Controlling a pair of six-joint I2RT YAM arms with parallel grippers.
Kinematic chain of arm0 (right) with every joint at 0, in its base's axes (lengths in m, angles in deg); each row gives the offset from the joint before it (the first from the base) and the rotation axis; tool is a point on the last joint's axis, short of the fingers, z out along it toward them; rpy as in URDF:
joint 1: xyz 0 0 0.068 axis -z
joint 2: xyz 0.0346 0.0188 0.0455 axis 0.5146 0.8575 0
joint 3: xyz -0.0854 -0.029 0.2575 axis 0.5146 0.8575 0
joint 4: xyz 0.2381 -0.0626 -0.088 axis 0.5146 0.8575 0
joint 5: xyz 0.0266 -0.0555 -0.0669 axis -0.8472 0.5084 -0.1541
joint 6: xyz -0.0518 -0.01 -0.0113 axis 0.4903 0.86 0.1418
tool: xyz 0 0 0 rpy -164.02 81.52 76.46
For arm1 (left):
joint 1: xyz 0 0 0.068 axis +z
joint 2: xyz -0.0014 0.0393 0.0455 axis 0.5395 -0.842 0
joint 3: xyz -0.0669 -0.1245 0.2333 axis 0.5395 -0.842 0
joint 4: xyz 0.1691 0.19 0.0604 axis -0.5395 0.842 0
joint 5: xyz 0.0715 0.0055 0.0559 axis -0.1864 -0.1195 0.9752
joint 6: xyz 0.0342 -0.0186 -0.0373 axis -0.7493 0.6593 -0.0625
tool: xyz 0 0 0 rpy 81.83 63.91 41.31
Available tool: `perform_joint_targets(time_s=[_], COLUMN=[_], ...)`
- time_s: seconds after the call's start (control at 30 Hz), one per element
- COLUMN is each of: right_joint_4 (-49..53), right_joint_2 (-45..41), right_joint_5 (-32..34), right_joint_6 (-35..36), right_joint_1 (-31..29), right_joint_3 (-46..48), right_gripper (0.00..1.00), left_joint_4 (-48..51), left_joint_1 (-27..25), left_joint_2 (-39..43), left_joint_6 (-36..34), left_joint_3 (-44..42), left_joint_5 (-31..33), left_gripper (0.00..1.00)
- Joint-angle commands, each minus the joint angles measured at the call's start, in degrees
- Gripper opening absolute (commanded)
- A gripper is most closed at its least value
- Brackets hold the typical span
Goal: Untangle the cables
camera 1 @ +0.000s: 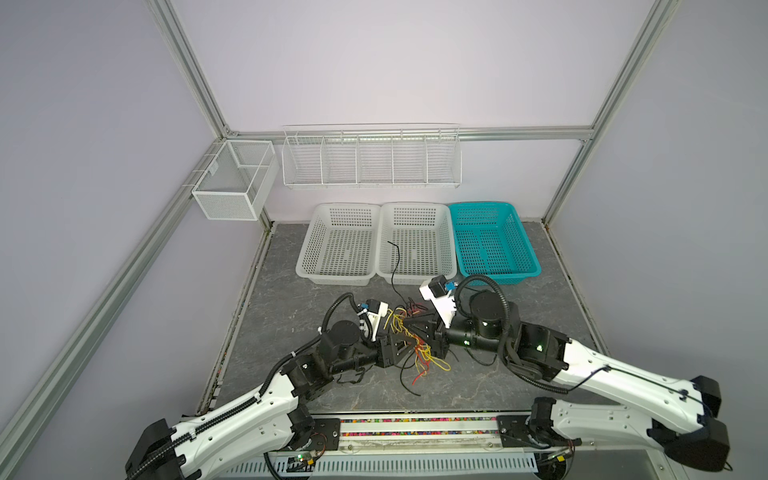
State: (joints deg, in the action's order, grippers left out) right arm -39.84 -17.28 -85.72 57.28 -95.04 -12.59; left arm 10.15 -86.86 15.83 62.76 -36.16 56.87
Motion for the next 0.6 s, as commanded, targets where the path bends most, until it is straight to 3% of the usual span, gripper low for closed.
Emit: perform_joint_targets(time_s=[0.0,0.2,0.37,0.43,0.5,0.57], right_joint_4=[-4.1,-1.4,3.9,6.9,9.7,11.9], right_joint_2=[-2.8,-4.6,-8.0,-9.7,-11.8,-13.0], right_joint_5=[-1.2,-0.3,5.3,8.5,11.9,13.3], right_joint_6=[-1.3,-2.0,-2.1,-2.7,-3.3,-2.3], right_joint_1=[-0.6,-0.5,-0.5,-0.5,-0.6,-0.5], right_joint_3=[0.7,2.3,4.5,4.9,7.5,8.4], right_gripper=[0.06,0.06,0.09,0.18,0.36,0.46], left_joint_4=[0.0,0.1,1.3,1.5,1.8,2.2], left_joint_1=[-0.2,-0.2,-0.2,-0.2,-0.2,-0.2], left_joint_2=[1.3,2.8,4.5,4.7,4.8,4.7], left_joint_6=[0.4,0.6,0.2,0.1,0.1,0.1], left_joint_3=[-1.6,-2.4,-2.4,-2.3,-2.4,-2.2], left_joint_5=[1.7,2.4,2.8,2.8,2.7,2.6], left_gripper=[0.27,0.05,0.00,0.00,0.00,0.00])
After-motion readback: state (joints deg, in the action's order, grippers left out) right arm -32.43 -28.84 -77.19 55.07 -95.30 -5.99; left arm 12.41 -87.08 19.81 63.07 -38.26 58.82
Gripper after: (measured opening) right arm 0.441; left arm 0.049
